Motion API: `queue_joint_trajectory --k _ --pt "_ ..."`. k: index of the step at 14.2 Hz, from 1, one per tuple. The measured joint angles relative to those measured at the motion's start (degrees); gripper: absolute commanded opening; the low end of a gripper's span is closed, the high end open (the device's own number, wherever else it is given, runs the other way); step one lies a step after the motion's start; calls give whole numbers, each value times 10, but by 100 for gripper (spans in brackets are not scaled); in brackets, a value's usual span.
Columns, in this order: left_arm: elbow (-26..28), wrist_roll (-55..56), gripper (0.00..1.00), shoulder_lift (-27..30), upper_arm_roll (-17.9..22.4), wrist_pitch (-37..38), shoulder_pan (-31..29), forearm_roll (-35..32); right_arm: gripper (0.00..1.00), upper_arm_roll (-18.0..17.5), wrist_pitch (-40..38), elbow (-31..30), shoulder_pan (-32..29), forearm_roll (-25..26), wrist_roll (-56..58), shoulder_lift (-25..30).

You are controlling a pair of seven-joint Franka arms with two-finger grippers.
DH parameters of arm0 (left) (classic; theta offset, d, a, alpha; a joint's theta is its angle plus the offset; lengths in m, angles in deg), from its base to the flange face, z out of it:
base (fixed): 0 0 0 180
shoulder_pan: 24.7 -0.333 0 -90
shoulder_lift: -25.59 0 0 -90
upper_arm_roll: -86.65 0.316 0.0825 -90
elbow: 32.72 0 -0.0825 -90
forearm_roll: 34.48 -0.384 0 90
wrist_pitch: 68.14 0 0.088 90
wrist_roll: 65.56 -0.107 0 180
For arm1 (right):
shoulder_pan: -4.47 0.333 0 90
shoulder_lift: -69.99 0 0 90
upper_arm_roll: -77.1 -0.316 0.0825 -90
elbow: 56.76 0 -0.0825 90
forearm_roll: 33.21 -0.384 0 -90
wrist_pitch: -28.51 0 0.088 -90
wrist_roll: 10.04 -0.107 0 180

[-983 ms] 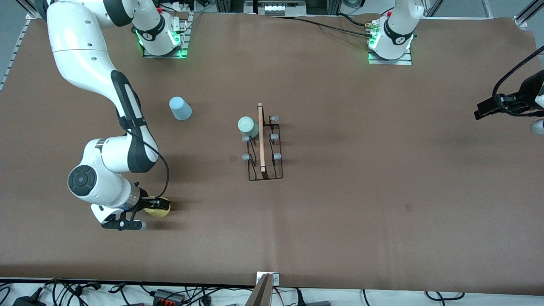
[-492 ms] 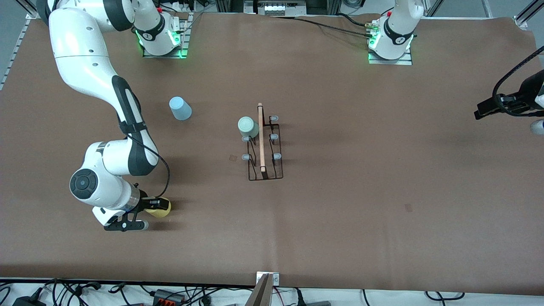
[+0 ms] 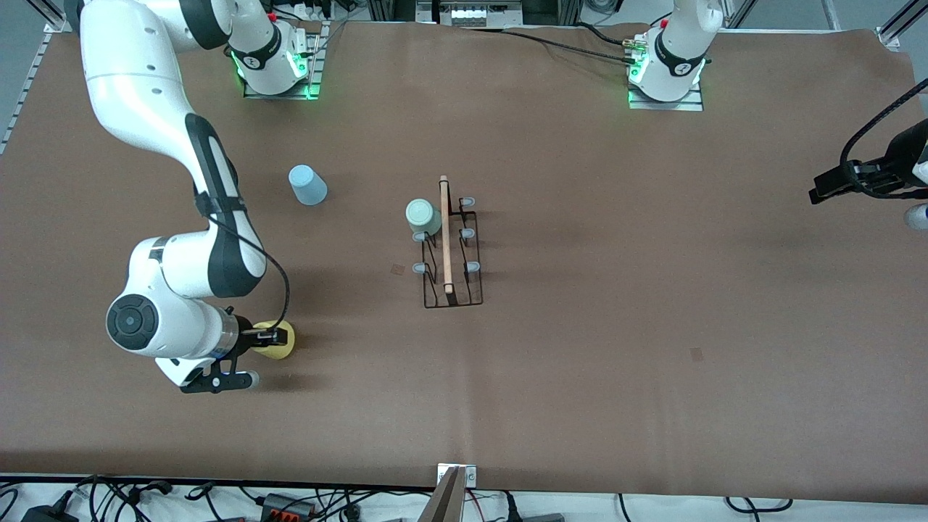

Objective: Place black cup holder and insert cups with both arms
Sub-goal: 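Carry the yellow cup to the holder with the right gripper, then hang the yellow cup on a holder hook with the right gripper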

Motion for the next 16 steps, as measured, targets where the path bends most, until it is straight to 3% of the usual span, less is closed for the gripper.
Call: queue_joint_trajectory --k 6,11,16 --pt "0 0 100 -3 0 -2 0 0 23 -7 -55 36 119 -2 -68 68" --pt "0 0 100 -3 0 -2 0 0 24 -13 -54 32 181 -2 -120 65" --pt "0 0 100 -3 0 -2 0 0 24 -13 -38 29 205 -2 -148 48"
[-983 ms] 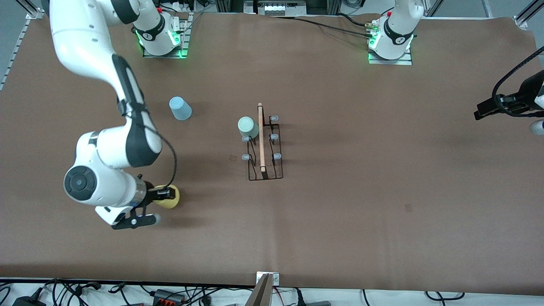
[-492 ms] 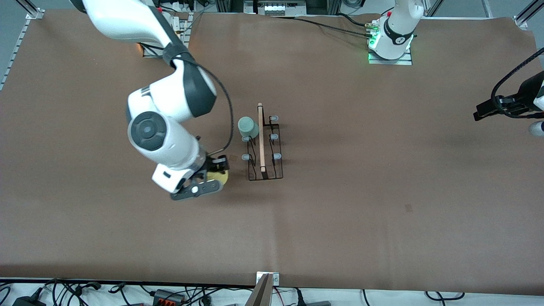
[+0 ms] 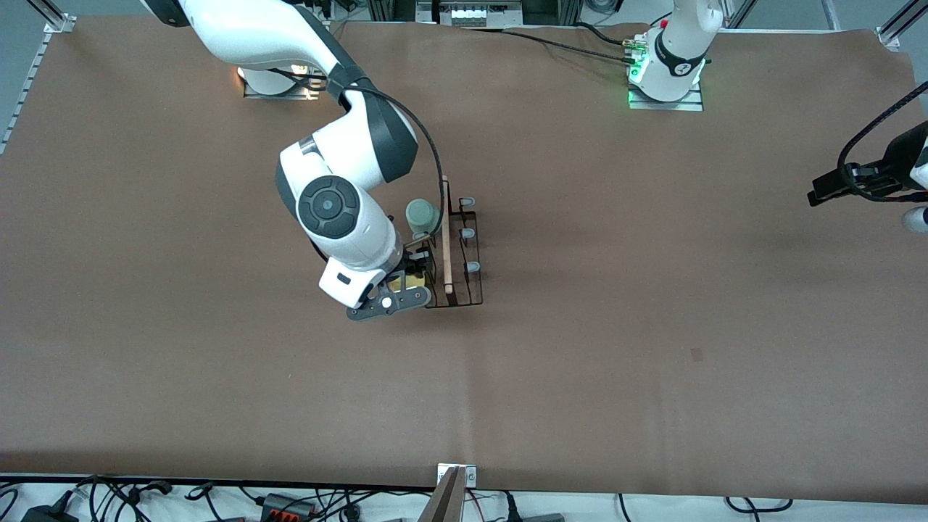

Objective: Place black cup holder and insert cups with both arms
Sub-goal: 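Hang the yellow cup on a holder hook with the right gripper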

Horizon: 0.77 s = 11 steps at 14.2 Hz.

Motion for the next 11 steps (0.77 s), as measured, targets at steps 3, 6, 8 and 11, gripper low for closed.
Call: queue_joint_trajectory --k 3,6,8,11 --pt "0 0 100 0 0 0 0 0 24 0 15 0 4 -2 -5 -11" --pt "0 0 100 0 0 0 0 0 24 0 20 0 11 -2 -6 -17" --pt "0 0 100 0 0 0 0 0 24 0 20 0 17 -2 -6 -19" --pt "0 0 100 0 0 0 0 0 24 0 20 -1 22 -2 -7 -25"
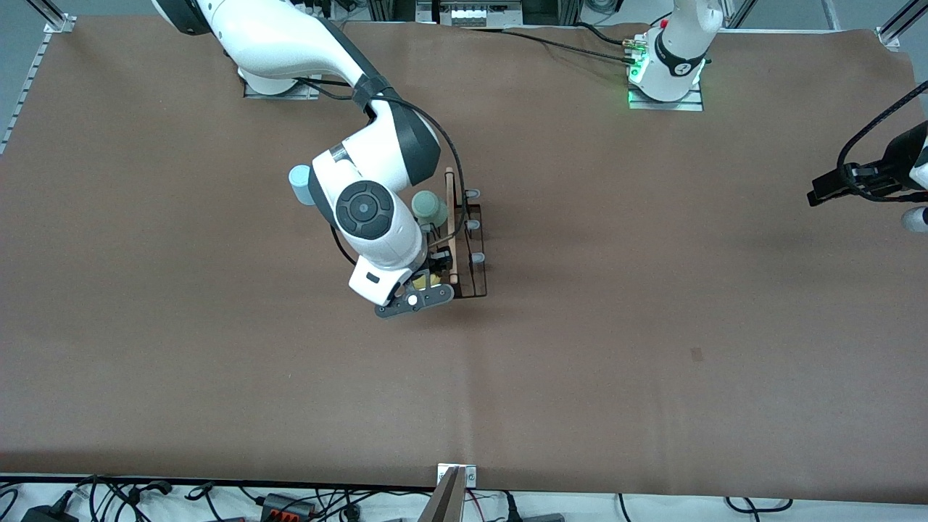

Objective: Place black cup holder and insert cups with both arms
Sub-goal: 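Hang the yellow cup on a holder hook with the right gripper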

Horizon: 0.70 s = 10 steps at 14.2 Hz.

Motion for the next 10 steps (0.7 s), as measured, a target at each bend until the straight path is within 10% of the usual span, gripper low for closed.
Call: queue_joint_trajectory --k 10 --pt "0 0 100 0 0 0 1 0 23 1 -54 3 0 -34 -2 34"
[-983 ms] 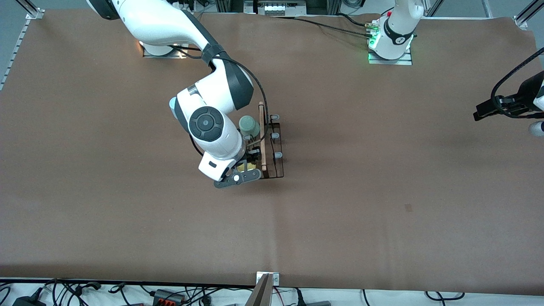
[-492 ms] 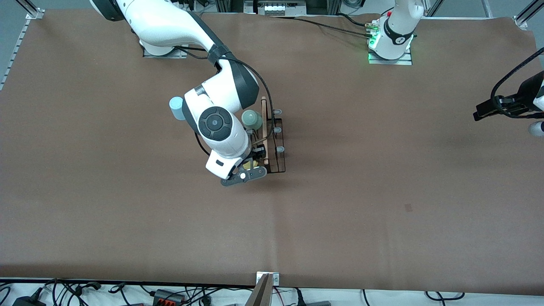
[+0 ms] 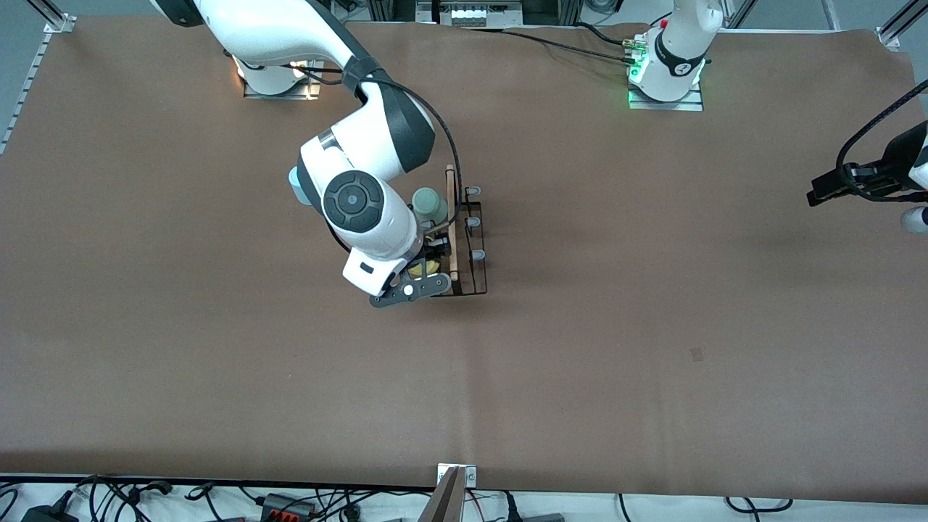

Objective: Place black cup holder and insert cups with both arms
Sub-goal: 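Hang the yellow cup on a holder hook with the right gripper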

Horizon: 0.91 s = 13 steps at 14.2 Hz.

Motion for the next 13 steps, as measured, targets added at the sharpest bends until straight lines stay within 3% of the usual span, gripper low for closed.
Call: queue_joint_trajectory --k 13 --pt "0 0 100 0 0 0 0 0 24 2 22 -7 6 4 -5 -28"
